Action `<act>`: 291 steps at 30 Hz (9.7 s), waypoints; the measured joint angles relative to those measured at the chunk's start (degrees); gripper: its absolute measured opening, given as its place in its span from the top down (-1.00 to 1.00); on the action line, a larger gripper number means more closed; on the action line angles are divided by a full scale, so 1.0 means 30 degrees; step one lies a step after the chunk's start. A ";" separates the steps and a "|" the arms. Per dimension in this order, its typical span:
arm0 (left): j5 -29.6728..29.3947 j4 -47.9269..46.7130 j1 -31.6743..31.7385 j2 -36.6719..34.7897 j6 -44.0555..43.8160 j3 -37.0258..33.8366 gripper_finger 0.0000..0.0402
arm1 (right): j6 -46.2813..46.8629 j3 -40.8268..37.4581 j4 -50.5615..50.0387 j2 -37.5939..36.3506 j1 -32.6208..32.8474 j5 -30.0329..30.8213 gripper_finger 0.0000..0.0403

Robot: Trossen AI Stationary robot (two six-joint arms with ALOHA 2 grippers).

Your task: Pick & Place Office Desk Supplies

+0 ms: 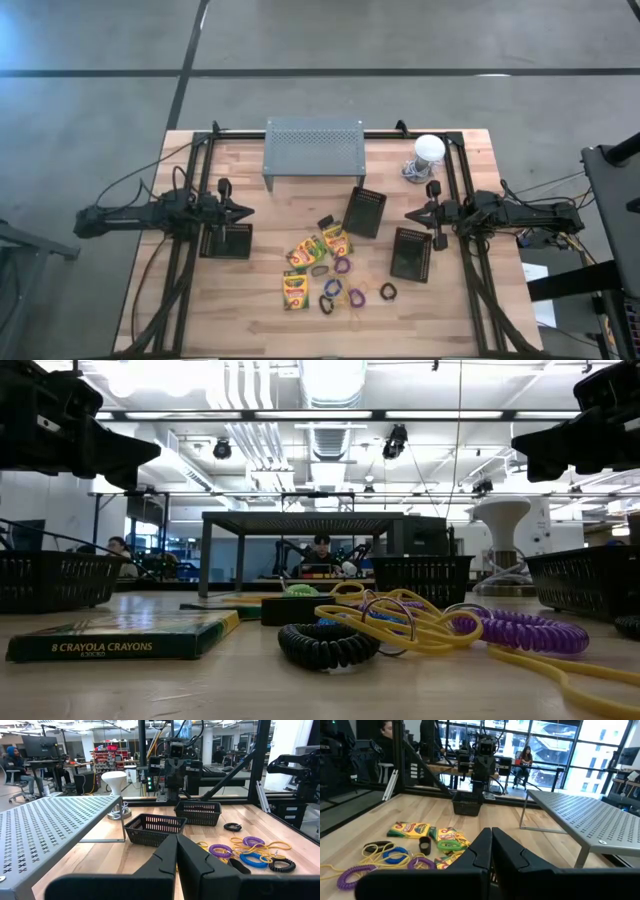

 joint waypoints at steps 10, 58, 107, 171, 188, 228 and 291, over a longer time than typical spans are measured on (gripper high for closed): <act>0.0000 0.0002 0.0000 0.0005 0.0002 -0.0002 0.93 | 0.0026 0.0006 0.0003 -0.0004 -0.0007 0.0003 0.96; -0.0138 0.0213 0.0015 -0.0002 0.0962 0.0005 0.93 | 0.8561 0.9230 0.3467 2.0378 0.1031 -0.2281 0.70; 0.0080 0.0002 0.0007 0.1208 -0.1426 0.0003 0.93 | 1.7116 2.4117 -1.9660 3.2819 -0.0394 0.6178 -0.35; 0.0080 0.0045 0.0007 0.1725 -0.2417 0.0006 0.93 | -0.4925 3.0682 -1.8266 3.2727 -0.5815 0.5823 0.94; 0.0080 0.0044 0.0007 0.1725 -0.2548 0.0006 0.93 | -0.3534 3.0163 -1.8294 3.2771 -0.5690 0.4451 0.94; 0.0226 -0.0014 -0.0285 0.1747 -0.2724 0.0004 0.93 | 0.9693 3.0258 -1.9605 3.2654 0.4038 0.8983 0.66; 0.0226 0.0039 -0.0619 0.2876 -0.2998 0.0006 0.93 | 1.5481 2.8173 -1.6432 3.1419 1.1967 0.7569 0.94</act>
